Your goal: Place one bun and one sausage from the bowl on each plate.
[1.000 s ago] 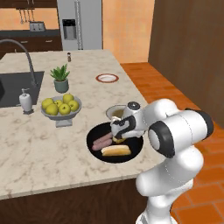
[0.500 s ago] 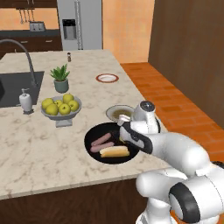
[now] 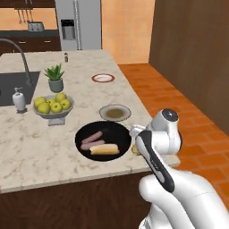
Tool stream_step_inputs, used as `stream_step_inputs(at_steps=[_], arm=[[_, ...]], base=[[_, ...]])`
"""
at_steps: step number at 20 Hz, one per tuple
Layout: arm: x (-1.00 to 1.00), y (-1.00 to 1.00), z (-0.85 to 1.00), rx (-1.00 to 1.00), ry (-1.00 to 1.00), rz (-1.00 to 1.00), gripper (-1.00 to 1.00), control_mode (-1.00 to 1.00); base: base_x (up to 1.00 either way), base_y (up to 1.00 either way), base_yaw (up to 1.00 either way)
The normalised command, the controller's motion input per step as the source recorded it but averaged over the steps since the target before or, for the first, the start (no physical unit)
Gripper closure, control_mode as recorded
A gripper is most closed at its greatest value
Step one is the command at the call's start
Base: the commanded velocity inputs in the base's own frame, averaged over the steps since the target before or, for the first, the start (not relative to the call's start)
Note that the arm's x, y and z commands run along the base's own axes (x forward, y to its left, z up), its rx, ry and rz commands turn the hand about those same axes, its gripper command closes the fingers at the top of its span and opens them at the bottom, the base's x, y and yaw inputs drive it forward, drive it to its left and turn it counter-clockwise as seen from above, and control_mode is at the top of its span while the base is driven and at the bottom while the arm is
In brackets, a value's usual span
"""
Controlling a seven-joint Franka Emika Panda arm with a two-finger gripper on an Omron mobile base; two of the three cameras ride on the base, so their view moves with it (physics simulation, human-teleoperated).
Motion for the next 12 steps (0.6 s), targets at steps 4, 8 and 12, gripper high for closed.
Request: stream_step_inputs(at_steps=[4,8,12], arm=[[0.00,0.00,0.00,0.00,0.00,0.00,1.00,1.00],[0.00,0.00,0.00,0.00,0.00,0.00,1.00,1.00],[0.00,0.00,0.00,0.00,0.00,0.00,1.00,1.00]], base=[[-0.54,-1.00,-0.01],[0.39,-1.00,-0.02],[0.92,-1.00,0.01]])
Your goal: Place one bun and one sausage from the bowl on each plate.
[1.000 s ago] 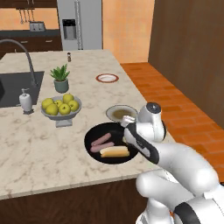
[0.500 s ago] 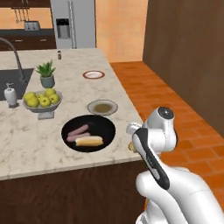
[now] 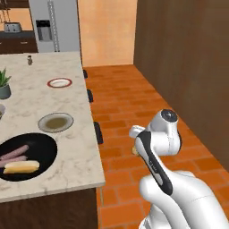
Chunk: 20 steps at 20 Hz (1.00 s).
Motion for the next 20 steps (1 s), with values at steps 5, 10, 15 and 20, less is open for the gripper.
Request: stream_step_inputs(at_steps=[5,10,15,20], arm=[[0.00,0.00,0.00,0.00,0.00,0.00,1.00,1.00],[0.00,0.00,0.00,0.00,0.00,0.00,1.00,1.00],[0.00,0.00,0.00,0.00,0.00,0.00,1.00,1.00],[0.00,0.00,0.00,0.00,0.00,0.00,1.00,1.00]], base=[[0.74,-0.78,0.38],[0.29,-0.04,0.81],[0.33,-0.25,0.72],[0.33,-0.48,0.64]])
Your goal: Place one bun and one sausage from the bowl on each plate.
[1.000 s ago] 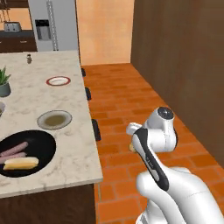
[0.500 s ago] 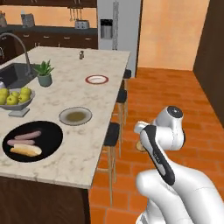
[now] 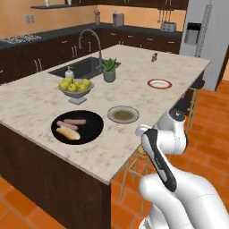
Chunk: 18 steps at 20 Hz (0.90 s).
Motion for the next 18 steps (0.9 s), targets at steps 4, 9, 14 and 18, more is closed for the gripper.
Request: stream_step_inputs(at_steps=[4,9,14,18], arm=[[0.00,0.00,0.00,0.00,0.00,0.00,1.00,1.00],[0.00,0.00,0.00,0.00,0.00,0.00,1.00,1.00],[0.00,0.00,0.00,0.00,0.00,0.00,1.00,1.00],[0.00,0.00,0.00,0.00,0.00,0.00,1.00,1.00]], base=[[0.27,-0.60,0.60],[0.43,-0.79,0.40],[0.68,-0.37,0.16],[0.82,0.49,0.00]])
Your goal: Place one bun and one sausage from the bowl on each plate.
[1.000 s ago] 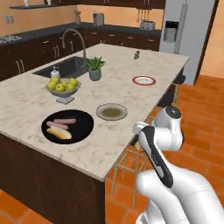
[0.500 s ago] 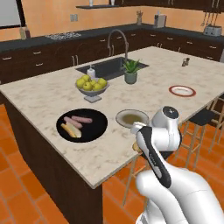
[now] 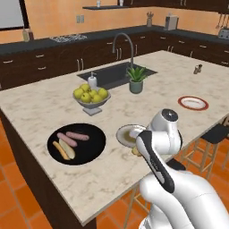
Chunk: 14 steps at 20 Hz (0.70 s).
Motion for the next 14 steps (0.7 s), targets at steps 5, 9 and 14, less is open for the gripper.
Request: stream_step_inputs(at_steps=[5,9,14], arm=[[0.00,0.00,0.00,0.00,0.00,0.00,1.00,1.00],[0.49,-0.25,0.03,0.03,0.05,-0.06,1.00,-1.00],[1.00,-0.96,0.02,0.13,0.19,-0.09,1.00,-1.00]], base=[[0.14,0.37,0.16],[0.22,0.02,0.01],[0.00,0.00,0.00]])
